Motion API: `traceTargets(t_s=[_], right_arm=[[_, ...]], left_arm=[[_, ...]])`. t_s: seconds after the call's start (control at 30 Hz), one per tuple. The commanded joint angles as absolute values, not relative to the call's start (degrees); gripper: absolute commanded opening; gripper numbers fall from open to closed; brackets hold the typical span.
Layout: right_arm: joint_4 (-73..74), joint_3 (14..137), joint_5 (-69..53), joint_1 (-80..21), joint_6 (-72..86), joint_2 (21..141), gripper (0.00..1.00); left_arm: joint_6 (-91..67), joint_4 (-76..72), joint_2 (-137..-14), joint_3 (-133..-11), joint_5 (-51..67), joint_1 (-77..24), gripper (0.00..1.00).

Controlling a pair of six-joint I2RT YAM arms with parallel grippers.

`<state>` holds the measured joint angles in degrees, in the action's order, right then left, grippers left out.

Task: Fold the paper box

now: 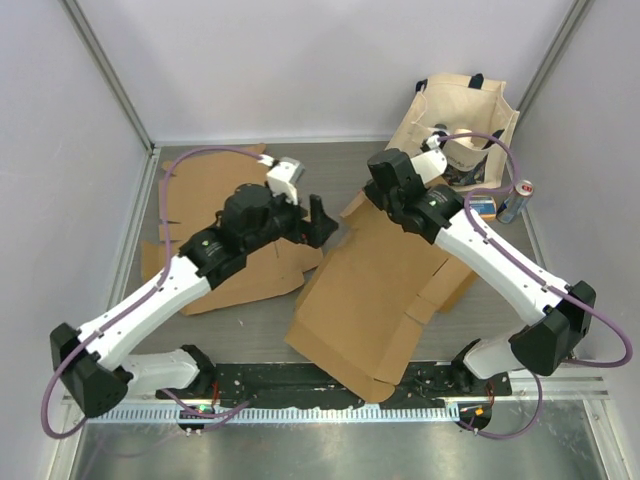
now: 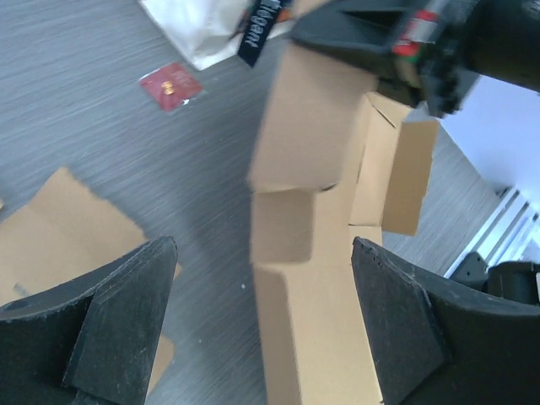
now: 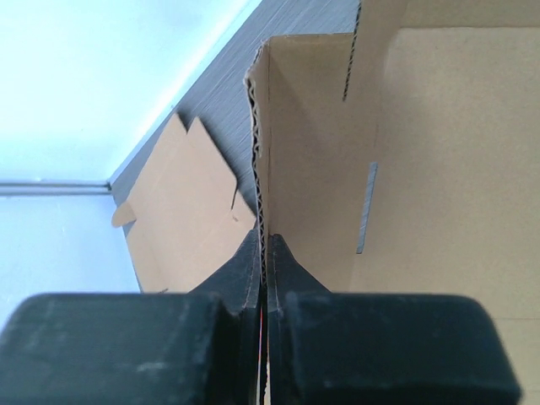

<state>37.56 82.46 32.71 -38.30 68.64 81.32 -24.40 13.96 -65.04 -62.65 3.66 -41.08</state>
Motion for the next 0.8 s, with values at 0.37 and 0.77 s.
traceTargets(t_s=[0.37, 0.77], right_arm=[[37.00, 91.32, 33.23, -44.21, 72.60, 84.55, 0.02], [25.07, 85.36, 26.46, -44.82, 58.23, 81.67, 0.11]], left_arm=[[-2.91, 9.14, -75.49, -70.05, -27.21, -54.93, 0.68], [1.06, 3.09, -72.34, -63.99, -32.87, -57.30, 0.01]])
